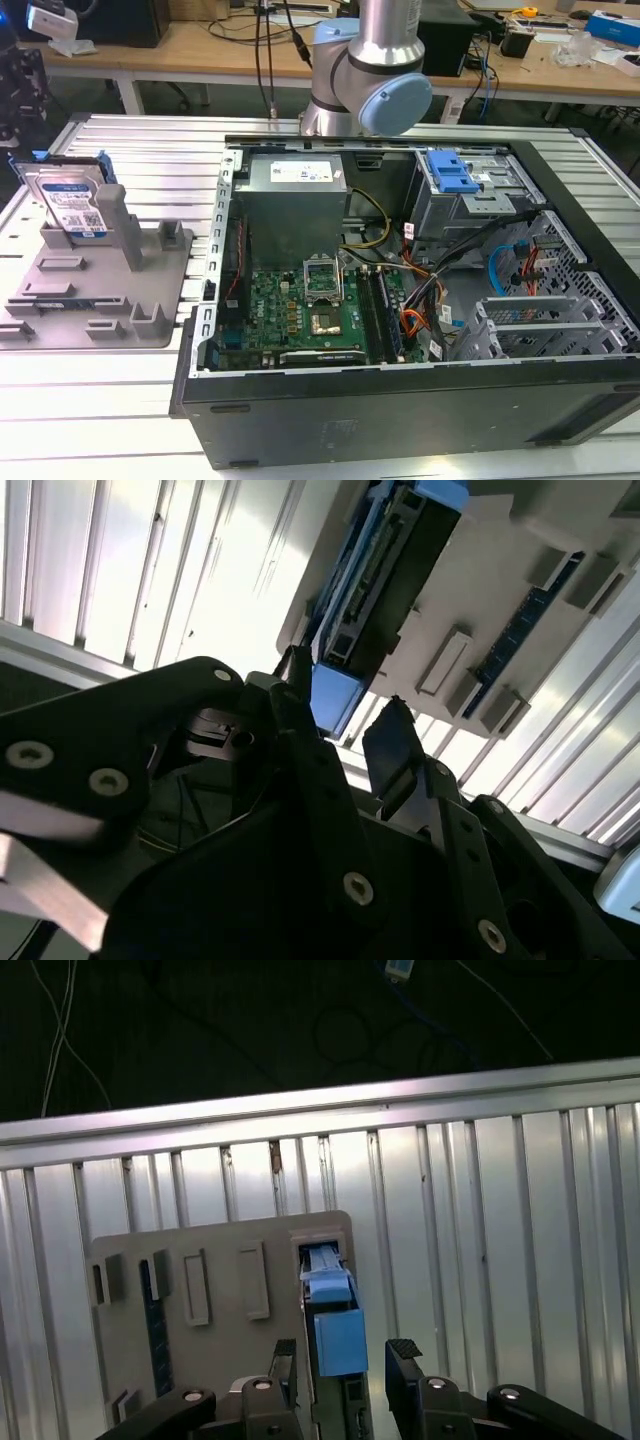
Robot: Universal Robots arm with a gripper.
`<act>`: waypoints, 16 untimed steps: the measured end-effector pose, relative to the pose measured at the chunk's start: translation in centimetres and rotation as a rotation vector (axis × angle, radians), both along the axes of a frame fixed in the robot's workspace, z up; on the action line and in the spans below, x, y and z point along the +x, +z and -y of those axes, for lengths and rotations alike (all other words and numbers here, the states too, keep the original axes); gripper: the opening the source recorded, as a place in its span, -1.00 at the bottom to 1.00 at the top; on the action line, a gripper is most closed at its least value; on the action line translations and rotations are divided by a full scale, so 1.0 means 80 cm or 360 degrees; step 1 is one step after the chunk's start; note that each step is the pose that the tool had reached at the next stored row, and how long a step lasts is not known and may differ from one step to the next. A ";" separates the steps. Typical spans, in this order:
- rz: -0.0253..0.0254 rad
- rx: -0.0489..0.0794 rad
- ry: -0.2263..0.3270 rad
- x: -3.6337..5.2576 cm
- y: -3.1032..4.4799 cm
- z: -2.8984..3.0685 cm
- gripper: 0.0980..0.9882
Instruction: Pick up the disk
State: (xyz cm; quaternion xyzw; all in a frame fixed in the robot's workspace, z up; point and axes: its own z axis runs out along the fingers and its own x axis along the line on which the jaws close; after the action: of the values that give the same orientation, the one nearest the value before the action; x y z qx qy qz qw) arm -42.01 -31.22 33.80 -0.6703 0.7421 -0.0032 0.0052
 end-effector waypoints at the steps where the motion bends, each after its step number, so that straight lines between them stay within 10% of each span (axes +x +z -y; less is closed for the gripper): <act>1: -0.00002 0.0000 0.0009 0.000 -0.0030 0.0000 -0.14; 9: -0.00206 0.0000 0.0077 0.000 -0.0134 0.0003 -0.14; 16: -0.00221 0.0000 0.0104 0.000 -0.0231 0.0003 -0.14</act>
State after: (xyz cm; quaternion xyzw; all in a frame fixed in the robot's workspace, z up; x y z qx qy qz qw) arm -42.01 -31.25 31.95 -0.6942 0.7198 0.0016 0.0001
